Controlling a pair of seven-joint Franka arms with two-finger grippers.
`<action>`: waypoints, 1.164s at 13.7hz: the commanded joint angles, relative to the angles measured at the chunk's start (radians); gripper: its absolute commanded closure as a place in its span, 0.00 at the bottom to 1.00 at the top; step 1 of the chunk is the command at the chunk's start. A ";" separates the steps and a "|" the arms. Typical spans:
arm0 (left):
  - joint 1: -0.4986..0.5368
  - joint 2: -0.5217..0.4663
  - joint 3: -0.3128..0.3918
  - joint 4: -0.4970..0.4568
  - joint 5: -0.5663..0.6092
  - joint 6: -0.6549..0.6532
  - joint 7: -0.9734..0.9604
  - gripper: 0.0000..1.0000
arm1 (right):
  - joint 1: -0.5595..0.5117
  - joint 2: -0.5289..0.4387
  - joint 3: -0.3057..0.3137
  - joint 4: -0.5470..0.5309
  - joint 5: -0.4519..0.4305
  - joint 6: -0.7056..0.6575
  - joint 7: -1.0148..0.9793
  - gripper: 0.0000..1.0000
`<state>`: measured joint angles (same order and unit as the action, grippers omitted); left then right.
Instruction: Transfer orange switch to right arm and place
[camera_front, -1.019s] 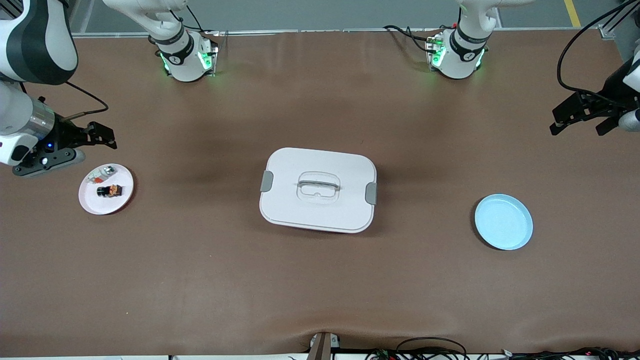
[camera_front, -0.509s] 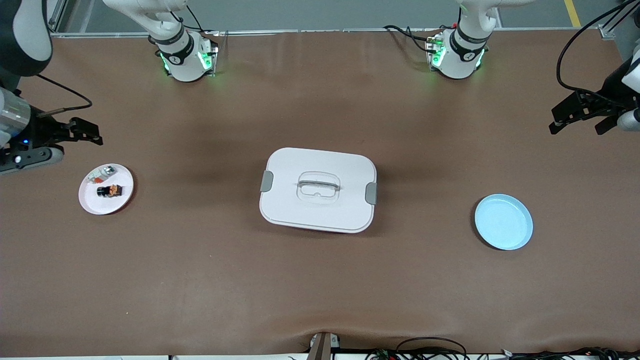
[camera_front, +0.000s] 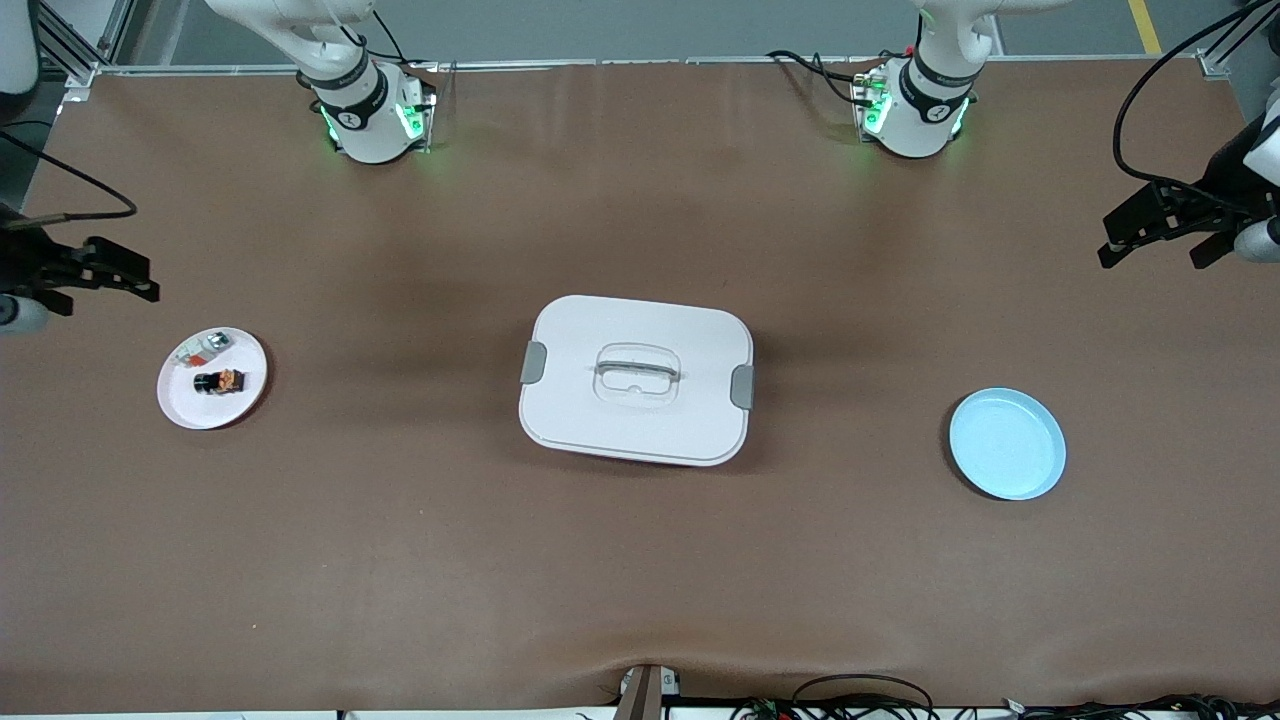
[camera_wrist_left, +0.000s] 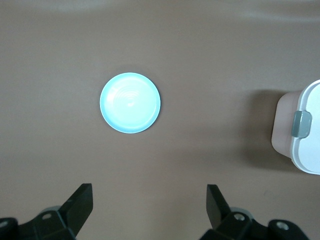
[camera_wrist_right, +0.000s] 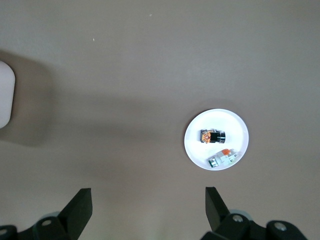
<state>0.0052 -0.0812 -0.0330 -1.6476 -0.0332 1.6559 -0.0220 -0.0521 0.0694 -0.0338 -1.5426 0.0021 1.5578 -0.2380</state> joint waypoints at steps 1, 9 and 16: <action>0.003 0.003 -0.005 0.020 0.012 -0.022 -0.004 0.00 | -0.023 0.015 0.008 0.041 0.009 -0.050 0.014 0.00; 0.002 0.003 -0.005 0.022 0.010 -0.022 -0.006 0.00 | -0.040 0.007 0.008 0.071 0.013 -0.067 0.017 0.00; 0.003 0.003 -0.005 0.022 0.007 -0.022 -0.004 0.00 | -0.048 0.000 0.009 0.067 0.056 -0.108 0.017 0.00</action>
<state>0.0047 -0.0812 -0.0331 -1.6474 -0.0332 1.6543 -0.0220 -0.0879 0.0695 -0.0347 -1.4938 0.0389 1.4708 -0.2345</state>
